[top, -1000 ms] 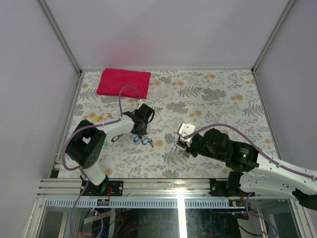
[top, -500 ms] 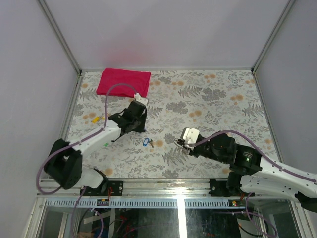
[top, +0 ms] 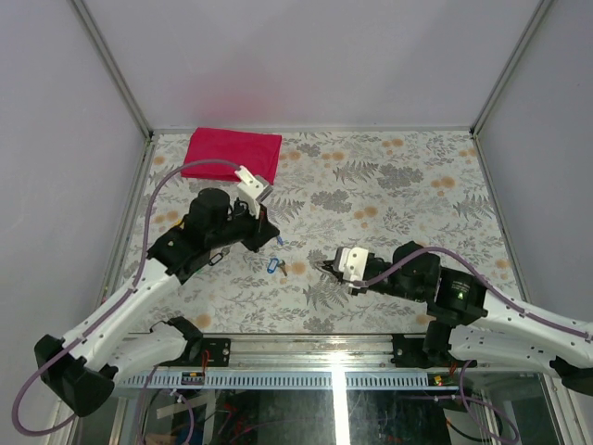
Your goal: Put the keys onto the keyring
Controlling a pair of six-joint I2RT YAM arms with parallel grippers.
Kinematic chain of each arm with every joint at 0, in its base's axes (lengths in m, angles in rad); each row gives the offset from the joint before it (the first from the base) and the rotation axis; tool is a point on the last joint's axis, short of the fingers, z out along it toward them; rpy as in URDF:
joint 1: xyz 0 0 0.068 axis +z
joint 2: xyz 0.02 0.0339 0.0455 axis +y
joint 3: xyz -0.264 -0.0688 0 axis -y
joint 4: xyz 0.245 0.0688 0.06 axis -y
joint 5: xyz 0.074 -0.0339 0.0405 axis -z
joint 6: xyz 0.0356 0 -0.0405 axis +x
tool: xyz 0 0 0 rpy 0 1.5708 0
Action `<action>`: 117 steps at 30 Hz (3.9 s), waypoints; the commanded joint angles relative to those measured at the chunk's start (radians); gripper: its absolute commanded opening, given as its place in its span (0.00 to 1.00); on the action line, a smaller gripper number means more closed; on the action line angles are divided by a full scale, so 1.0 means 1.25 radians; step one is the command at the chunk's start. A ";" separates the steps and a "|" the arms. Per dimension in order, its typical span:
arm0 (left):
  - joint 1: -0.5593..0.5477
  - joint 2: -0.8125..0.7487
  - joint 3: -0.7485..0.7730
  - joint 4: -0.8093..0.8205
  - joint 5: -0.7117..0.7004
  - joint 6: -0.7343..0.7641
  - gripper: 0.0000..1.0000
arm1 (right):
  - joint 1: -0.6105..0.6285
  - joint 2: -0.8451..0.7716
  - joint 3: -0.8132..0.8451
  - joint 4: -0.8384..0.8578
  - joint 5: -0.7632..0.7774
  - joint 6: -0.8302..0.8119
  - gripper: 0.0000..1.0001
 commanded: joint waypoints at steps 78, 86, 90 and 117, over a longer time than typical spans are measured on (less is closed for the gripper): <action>0.000 -0.081 0.084 -0.003 0.776 0.108 0.00 | 0.005 0.271 0.327 -0.134 -0.356 -0.212 0.00; -0.003 -0.069 0.096 -0.029 0.796 0.123 0.00 | 0.005 0.289 0.348 -0.159 -0.365 -0.221 0.00; -0.008 -0.065 0.101 -0.044 0.810 0.134 0.00 | 0.005 0.300 0.359 -0.176 -0.373 -0.220 0.00; -0.089 -0.026 0.156 -0.245 0.758 0.282 0.00 | 0.005 0.321 0.414 -0.272 -0.371 -0.199 0.00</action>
